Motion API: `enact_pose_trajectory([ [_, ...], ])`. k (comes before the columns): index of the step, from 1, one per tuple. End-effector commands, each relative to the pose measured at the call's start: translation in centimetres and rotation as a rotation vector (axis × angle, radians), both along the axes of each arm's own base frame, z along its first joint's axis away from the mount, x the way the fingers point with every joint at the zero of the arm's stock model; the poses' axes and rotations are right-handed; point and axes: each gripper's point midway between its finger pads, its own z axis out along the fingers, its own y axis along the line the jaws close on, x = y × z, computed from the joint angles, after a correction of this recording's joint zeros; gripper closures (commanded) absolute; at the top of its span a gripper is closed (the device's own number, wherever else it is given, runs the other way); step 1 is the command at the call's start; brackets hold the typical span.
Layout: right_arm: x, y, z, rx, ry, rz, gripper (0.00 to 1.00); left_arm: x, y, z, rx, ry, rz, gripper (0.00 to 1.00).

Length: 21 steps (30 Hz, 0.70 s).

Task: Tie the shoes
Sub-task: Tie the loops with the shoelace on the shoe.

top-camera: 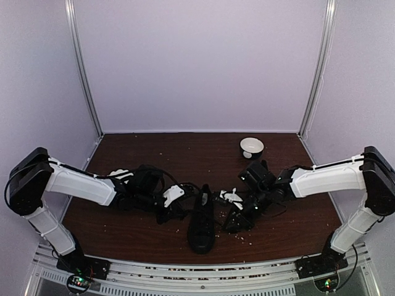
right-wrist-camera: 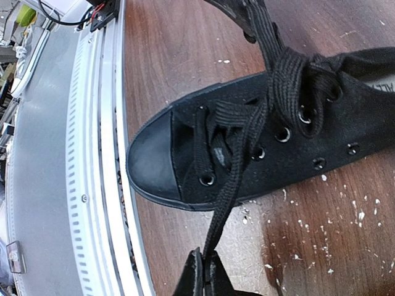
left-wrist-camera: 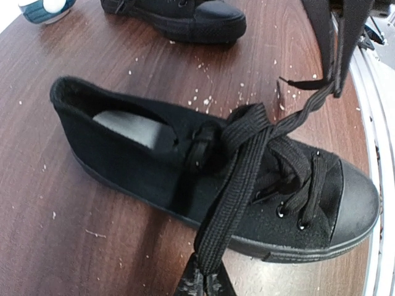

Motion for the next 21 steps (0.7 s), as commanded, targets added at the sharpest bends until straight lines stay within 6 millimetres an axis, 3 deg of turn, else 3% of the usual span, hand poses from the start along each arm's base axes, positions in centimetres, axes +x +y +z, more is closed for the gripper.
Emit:
enact_pose_trajectory([
  [1, -0.3, 0.4, 0.8, 0.010, -0.002, 0.033, 1.00, 0.0, 0.3, 0.6, -0.004, -0.014, 0.027, 1.00],
  [3, 0.1, 0.6, 1.4, 0.028, -0.007, 0.015, 1.00, 0.4, 0.4, 0.6, 0.006, -0.020, 0.045, 1.00],
  [7, 1.2, 1.5, 2.5, 0.071, -0.029, -0.021, 1.00, 0.6, 0.2, 2.1, -0.022, -0.042, 0.054, 0.67],
  [11, 2.0, 2.3, 2.6, 0.091, -0.038, -0.042, 1.00, 0.1, 0.5, 5.3, -0.090, -0.119, 0.060, 0.53],
  [14, 2.6, 2.4, 2.4, 0.083, -0.054, -0.059, 1.00, -1.2, 0.5, 6.6, -0.105, -0.147, 0.039, 0.54],
  [18, 3.2, 2.6, 2.3, 0.085, -0.067, -0.076, 1.00, -3.7, -1.6, 4.7, -0.045, -0.070, -0.065, 0.67],
  [21, 3.6, 2.5, 2.2, 0.080, -0.076, -0.089, 1.00, -4.2, -3.2, 3.9, -0.034, -0.057, -0.099, 0.69],
])
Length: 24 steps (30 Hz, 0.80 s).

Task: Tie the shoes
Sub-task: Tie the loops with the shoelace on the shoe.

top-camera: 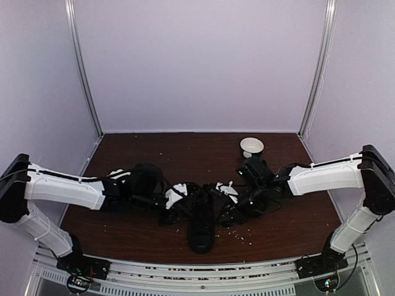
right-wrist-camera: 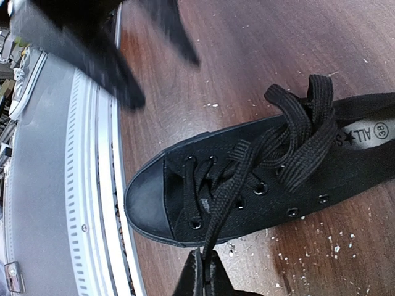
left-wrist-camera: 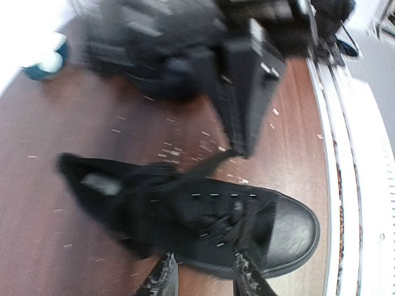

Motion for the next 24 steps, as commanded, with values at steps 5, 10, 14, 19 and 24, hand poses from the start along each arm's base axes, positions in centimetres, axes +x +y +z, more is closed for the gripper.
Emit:
enact_pose_trajectory([
  [5, 1.9, 0.6, 0.6, 0.022, -0.047, -0.046, 1.00, 0.1, -2.9, -2.5, 0.064, 0.054, -0.036, 0.64],
  [10, 1.8, 0.6, 0.5, 0.024, -0.045, -0.043, 1.00, 1.3, -3.5, -2.6, 0.054, 0.043, 0.016, 0.53],
  [14, 1.8, 0.5, 0.5, 0.020, -0.043, -0.044, 1.00, 1.9, -4.3, -3.1, 0.072, 0.053, 0.028, 0.57],
  [19, 1.7, 0.3, 0.5, 0.019, -0.042, -0.039, 1.00, 2.3, -3.6, -4.3, 0.124, 0.034, 0.046, 0.71],
  [24, 1.6, 0.1, 0.4, 0.012, -0.038, -0.037, 1.00, 2.6, -2.7, -4.2, 0.143, 0.008, 0.078, 1.00],
])
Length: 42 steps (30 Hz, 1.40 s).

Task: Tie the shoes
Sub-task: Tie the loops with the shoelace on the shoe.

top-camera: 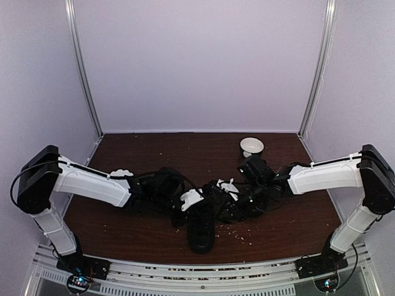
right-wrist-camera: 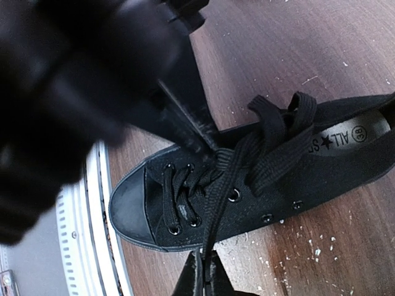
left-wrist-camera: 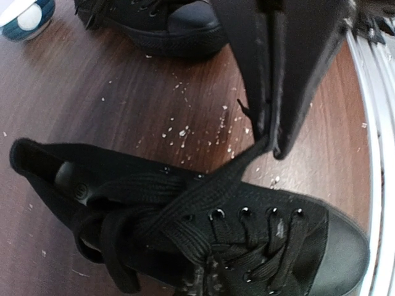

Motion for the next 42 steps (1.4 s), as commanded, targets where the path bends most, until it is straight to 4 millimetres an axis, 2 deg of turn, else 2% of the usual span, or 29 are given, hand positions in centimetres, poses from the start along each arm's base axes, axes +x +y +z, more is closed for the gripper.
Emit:
enact_pose_trajectory([
  [1, 0.3, 0.1, 0.5, 0.011, -0.010, 0.005, 1.00, 1.1, 0.5, 1.2, -0.006, -0.062, 0.047, 1.00],
  [6, -0.8, 0.1, 0.4, 0.025, 0.032, 0.039, 1.00, 1.3, 2.1, 1.5, 0.008, -0.082, 0.076, 1.00],
  [13, -1.4, -0.1, 0.3, 0.029, 0.049, 0.056, 1.00, 0.8, 3.9, 0.4, 0.049, -0.060, 0.079, 1.00],
  [17, -2.0, -0.2, -0.5, 0.003, 0.074, 0.079, 1.00, 0.8, 5.2, -1.1, 0.098, -0.049, 0.094, 1.00],
  [25, -2.8, -0.8, -0.9, -0.030, 0.083, 0.105, 1.00, 1.9, 6.0, -2.9, 0.123, -0.010, 0.137, 1.00],
  [32, -2.1, -1.8, -0.6, -0.032, 0.066, 0.056, 1.00, 2.5, 6.1, -4.2, 0.145, 0.005, 0.143, 1.00],
  [39, -1.8, -1.8, -1.1, -0.038, 0.083, 0.043, 1.00, 2.1, 5.7, -4.0, 0.123, 0.007, 0.106, 1.00],
  [40, -1.8, -1.5, -0.9, -0.028, 0.087, 0.046, 1.00, 1.9, 5.4, -3.5, 0.102, 0.004, 0.081, 0.95],
  [42, -1.7, -1.1, -0.7, -0.013, 0.087, 0.051, 1.00, 1.4, 4.8, -1.7, 0.036, -0.029, 0.039, 0.75],
])
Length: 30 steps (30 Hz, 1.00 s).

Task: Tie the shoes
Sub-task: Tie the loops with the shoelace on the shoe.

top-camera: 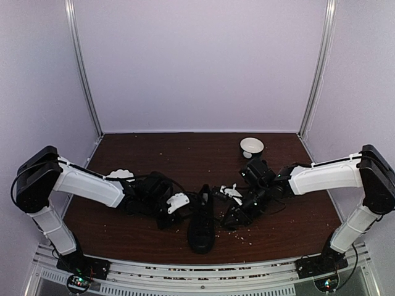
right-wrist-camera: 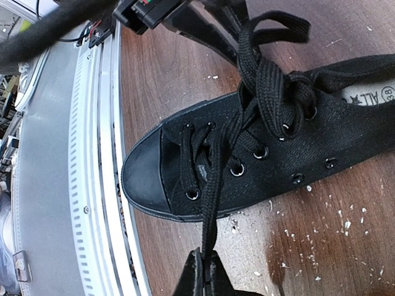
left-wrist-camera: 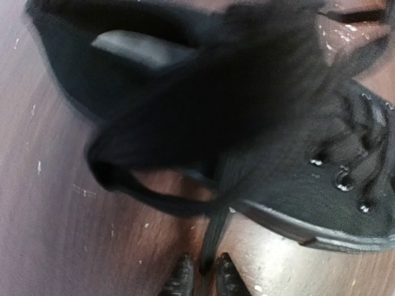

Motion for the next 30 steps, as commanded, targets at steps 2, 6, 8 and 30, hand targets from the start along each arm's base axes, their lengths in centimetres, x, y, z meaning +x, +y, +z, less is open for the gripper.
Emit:
enact_pose_trajectory([
  [2, 0.5, 0.7, 0.6, 0.025, -0.002, -0.006, 1.00, -0.9, -1.3, 4.5, -0.171, -0.100, -0.122, 0.61],
  [6, 0.5, 0.7, 0.5, 0.025, -0.004, -0.005, 1.00, -1.2, -1.2, 8.7, -0.234, -0.232, -0.206, 0.51],
  [8, 0.6, 0.7, 0.4, 0.024, -0.004, -0.008, 1.00, -1.3, -1.5, 10.4, -0.267, -0.287, -0.243, 0.47],
  [30, 1.1, 0.2, -0.2, 0.053, 0.042, -0.058, 0.70, 1.6, -6.8, 7.0, -0.222, -0.280, -0.495, 0.57],
])
